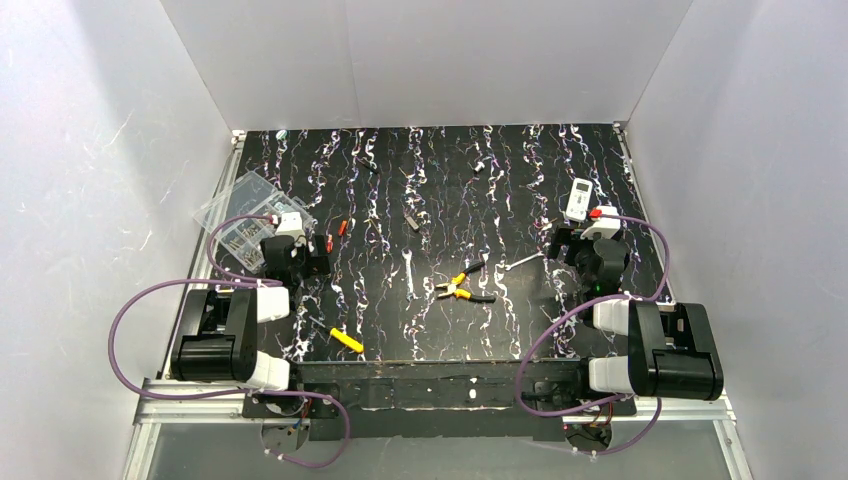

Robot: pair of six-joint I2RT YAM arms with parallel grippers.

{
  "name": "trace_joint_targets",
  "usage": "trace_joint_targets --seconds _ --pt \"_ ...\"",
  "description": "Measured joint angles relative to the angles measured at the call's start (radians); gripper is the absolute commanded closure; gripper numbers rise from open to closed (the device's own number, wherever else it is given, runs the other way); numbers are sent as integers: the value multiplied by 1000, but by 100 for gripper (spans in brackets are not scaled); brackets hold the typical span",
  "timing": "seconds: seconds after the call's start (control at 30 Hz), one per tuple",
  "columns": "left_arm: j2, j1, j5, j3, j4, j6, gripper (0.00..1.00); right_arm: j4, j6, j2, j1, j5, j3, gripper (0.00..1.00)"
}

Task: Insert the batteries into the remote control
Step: Pick up the remote control from the center of the board.

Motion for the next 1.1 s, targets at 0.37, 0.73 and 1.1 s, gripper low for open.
trace_joint_targets --seconds 0.37,0.73,1.1 --pt "0 1 12 0 0 7 0 0 0 0 0 0 0 0" --pt "-169 -36 6 211 -612 -60 1 0 0 0 0 0 0 0" --pt "-278 -27 -6 640 -1255 -199 1 0 0 0 0 0 0 0"
